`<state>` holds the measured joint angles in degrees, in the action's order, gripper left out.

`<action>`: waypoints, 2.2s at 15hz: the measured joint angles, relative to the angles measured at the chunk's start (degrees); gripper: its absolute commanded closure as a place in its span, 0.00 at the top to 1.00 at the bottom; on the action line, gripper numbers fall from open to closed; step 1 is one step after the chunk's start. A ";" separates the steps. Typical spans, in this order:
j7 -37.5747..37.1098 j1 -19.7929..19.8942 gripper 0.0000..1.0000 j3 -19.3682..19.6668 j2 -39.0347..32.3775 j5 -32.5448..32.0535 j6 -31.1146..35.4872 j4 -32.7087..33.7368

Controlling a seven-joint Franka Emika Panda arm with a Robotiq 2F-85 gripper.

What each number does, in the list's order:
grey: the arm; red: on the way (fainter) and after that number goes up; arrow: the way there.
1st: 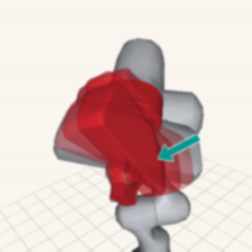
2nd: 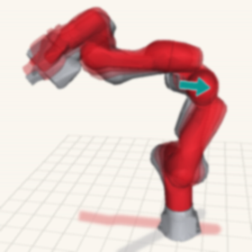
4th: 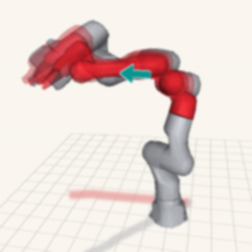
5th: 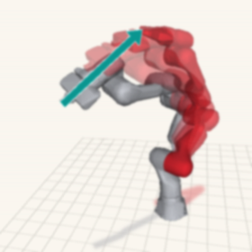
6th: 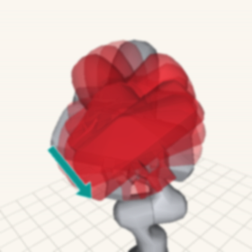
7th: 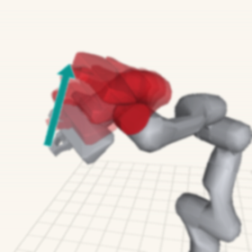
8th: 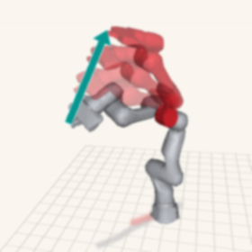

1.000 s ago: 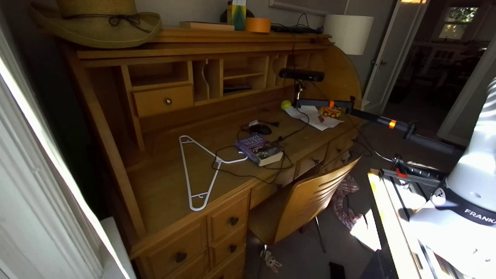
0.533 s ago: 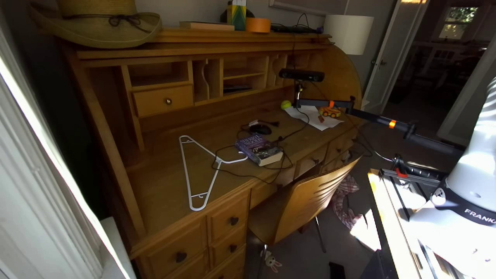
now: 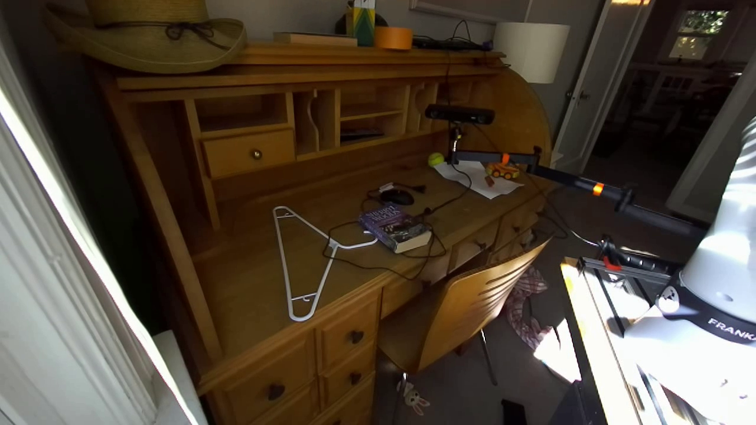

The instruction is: Put the pair of shoes on the top shelf

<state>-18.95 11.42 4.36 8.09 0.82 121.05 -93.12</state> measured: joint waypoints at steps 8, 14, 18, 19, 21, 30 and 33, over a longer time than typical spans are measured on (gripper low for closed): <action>-0.09 -0.41 0.04 1.04 -15.36 -1.97 1.10 16.47; -0.06 -0.07 0.04 1.43 -24.72 -1.90 1.04 25.79; 0.08 0.00 0.04 1.44 -29.56 -1.90 1.04 30.63; 0.21 0.01 0.04 1.45 -30.63 -1.90 1.03 31.74; 0.65 0.05 0.04 1.45 -32.60 -1.90 1.02 33.68; 1.06 0.51 0.04 1.46 -38.75 -1.90 -1.56 38.88; 1.12 0.71 0.04 1.46 -39.99 -1.90 -2.06 39.76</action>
<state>-17.83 12.13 5.82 -31.89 -1.07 118.99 -53.36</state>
